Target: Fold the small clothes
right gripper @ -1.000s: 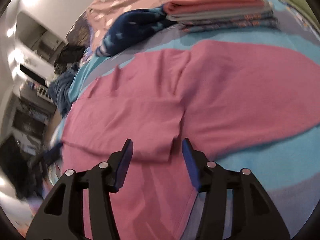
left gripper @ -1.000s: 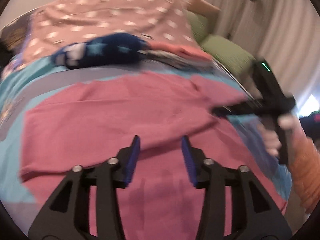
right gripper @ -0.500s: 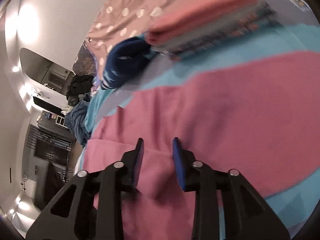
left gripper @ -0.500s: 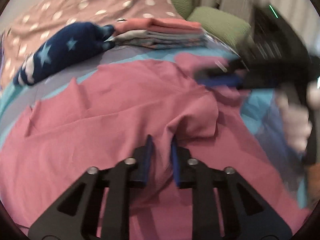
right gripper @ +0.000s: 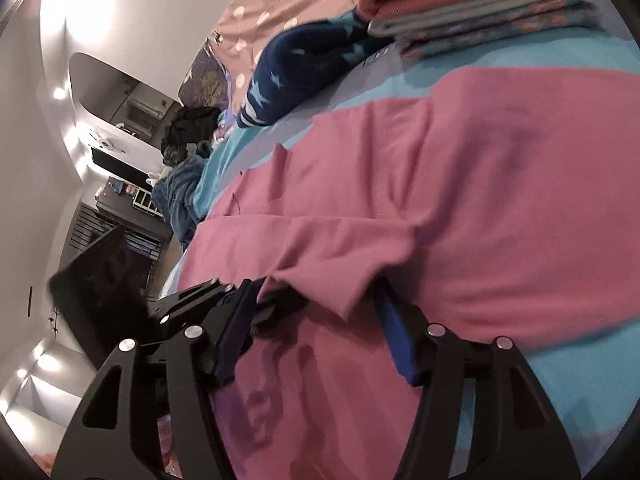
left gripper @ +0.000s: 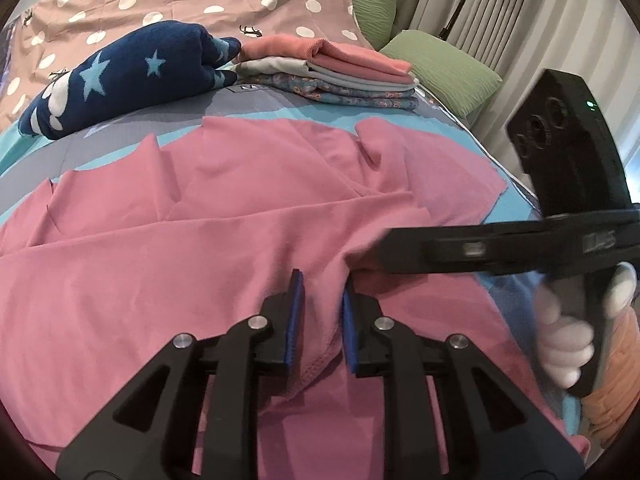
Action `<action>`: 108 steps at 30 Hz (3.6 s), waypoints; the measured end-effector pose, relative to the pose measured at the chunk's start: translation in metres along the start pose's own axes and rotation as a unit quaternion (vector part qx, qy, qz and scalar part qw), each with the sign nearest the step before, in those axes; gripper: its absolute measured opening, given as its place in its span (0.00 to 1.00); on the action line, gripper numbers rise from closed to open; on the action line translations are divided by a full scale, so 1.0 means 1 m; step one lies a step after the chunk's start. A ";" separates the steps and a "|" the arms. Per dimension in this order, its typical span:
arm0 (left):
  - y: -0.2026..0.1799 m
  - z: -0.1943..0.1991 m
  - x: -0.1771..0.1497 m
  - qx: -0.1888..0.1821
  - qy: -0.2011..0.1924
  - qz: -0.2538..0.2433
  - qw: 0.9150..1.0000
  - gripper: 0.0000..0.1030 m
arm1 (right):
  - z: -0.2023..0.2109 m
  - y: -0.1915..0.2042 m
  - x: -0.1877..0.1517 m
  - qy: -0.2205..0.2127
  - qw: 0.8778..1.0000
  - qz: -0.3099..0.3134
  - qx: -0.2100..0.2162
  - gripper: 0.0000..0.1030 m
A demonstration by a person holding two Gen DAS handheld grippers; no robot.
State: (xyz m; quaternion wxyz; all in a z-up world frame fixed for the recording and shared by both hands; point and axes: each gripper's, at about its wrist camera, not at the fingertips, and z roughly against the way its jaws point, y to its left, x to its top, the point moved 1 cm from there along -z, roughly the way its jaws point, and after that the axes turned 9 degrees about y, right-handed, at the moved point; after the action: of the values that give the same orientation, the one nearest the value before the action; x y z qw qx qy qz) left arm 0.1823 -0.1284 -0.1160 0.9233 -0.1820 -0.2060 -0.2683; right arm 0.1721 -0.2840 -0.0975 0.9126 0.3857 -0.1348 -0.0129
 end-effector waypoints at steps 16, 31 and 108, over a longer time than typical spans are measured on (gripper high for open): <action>0.056 0.024 -0.024 0.105 -0.014 0.029 0.994 0.54 | 0.073 -0.058 -0.024 0.006 0.989 -0.144 -0.019 0.29; 0.043 0.008 -0.026 0.167 -0.008 -0.011 0.986 0.63 | 0.057 -0.020 -0.029 -0.096 0.981 -0.052 -0.161 0.07; 0.059 0.054 0.021 -0.089 -0.029 0.157 0.983 0.03 | -0.003 0.085 -0.053 -0.062 0.965 0.194 -0.167 0.35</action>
State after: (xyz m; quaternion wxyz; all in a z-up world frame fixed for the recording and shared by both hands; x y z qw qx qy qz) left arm 0.2165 -0.0664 -0.0732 0.9276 -0.3015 -0.1765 -0.1325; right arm 0.1155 -0.2155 -0.0525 0.9390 0.1926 -0.2593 0.1182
